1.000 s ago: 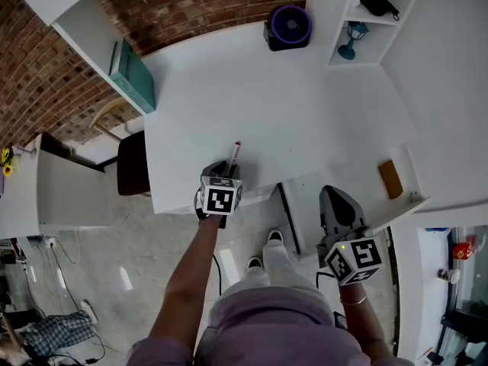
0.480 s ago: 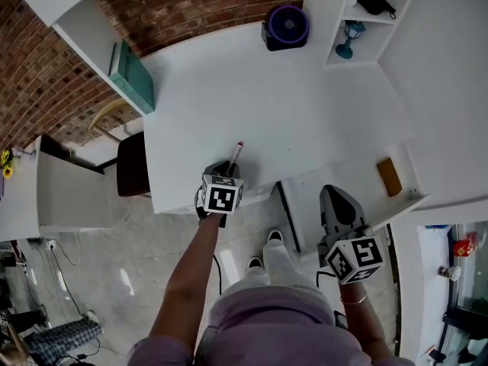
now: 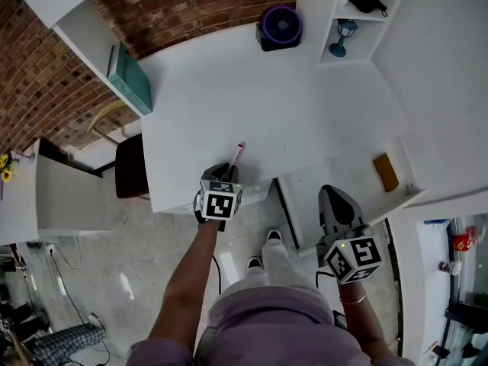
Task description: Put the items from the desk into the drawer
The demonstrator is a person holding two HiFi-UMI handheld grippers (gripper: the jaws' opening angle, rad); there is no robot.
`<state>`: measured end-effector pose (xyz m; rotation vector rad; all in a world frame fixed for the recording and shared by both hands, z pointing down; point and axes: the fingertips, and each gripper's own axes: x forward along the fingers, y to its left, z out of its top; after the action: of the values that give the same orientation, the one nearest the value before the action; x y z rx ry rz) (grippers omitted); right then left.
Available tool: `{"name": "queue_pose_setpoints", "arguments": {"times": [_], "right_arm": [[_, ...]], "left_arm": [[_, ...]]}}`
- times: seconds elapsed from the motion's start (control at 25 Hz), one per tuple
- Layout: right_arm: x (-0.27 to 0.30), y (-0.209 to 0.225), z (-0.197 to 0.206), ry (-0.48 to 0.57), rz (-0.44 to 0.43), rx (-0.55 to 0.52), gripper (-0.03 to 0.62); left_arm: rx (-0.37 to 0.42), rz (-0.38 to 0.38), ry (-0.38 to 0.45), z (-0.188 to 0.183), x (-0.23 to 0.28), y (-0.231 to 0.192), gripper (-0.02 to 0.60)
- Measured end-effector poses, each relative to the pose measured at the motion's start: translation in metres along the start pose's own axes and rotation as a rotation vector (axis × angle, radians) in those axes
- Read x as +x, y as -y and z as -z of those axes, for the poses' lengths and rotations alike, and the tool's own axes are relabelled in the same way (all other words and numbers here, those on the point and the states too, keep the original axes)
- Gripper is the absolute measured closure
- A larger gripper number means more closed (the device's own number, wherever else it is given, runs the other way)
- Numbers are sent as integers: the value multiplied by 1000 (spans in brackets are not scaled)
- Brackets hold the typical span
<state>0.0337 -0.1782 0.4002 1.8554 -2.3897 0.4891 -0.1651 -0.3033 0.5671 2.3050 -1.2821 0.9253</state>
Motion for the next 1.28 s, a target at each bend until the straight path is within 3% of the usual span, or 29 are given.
{"name": "queue_pose_setpoints", "arguments": {"times": [0.36, 0.88, 1.28], "right_arm": [[-22, -14, 3, 19, 19, -4, 589], [-74, -23, 10, 48, 123, 19, 589], [-108, -21, 19, 55, 203, 40, 589]], "left_arm": [[17, 78, 69, -13, -35, 33, 517], [123, 200, 123, -19, -64, 94, 517], [173, 285, 119, -12, -71, 132, 517]]}}
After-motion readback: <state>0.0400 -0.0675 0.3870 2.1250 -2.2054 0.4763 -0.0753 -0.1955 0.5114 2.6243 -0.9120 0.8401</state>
